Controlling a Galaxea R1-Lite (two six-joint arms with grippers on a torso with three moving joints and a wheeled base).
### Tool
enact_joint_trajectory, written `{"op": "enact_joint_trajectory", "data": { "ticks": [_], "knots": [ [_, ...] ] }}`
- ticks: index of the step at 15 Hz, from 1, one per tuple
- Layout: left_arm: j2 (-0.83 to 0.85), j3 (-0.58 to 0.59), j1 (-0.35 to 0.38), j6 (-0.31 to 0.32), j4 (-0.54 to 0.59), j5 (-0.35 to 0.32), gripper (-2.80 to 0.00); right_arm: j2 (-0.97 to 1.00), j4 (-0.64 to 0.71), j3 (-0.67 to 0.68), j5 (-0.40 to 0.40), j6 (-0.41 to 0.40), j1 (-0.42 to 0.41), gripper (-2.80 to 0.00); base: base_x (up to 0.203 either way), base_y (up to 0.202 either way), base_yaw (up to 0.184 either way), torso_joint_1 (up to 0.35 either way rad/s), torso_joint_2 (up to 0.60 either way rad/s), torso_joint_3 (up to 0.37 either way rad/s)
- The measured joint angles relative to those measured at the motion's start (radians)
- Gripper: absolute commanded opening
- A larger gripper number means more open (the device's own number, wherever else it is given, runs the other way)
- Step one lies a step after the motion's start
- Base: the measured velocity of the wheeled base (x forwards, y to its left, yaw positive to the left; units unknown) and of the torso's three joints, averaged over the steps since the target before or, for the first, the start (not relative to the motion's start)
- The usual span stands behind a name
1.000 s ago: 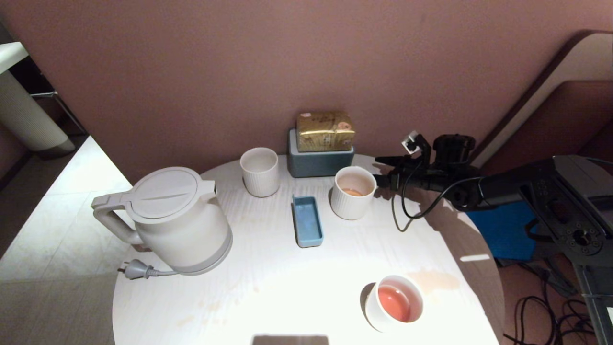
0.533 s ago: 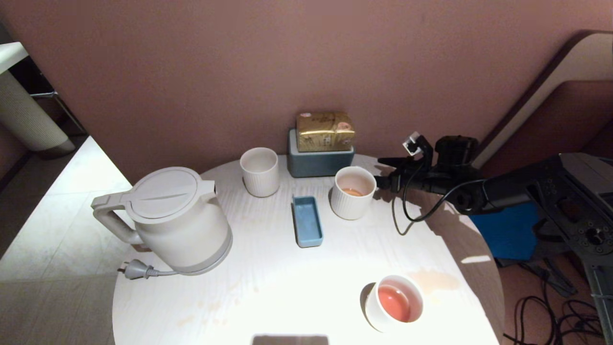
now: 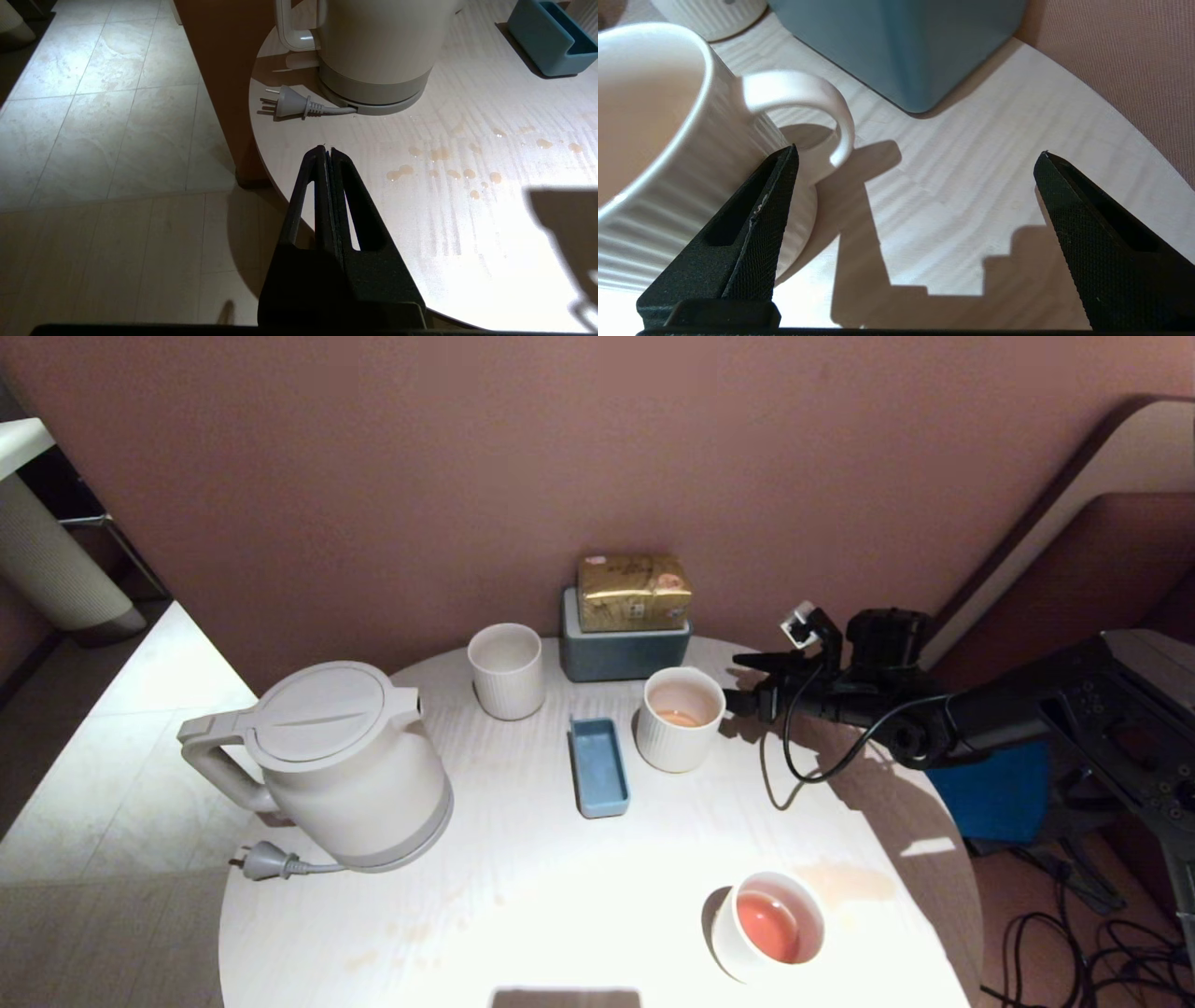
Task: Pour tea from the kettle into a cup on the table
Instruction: Pick up the cup
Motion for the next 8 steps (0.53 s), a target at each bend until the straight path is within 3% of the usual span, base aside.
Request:
{"op": "enact_joint_trajectory", "data": {
  "ticks": [8],
  "knots": [
    [0.0, 0.0, 0.0, 0.0, 0.0, 0.0, -2.8, -0.012, 0.033, -0.038, -0.006, -0.003, 0.009, 0.0, 0.0, 0.0, 0.0, 0.0, 0.0, 0.0]
  ]
}}
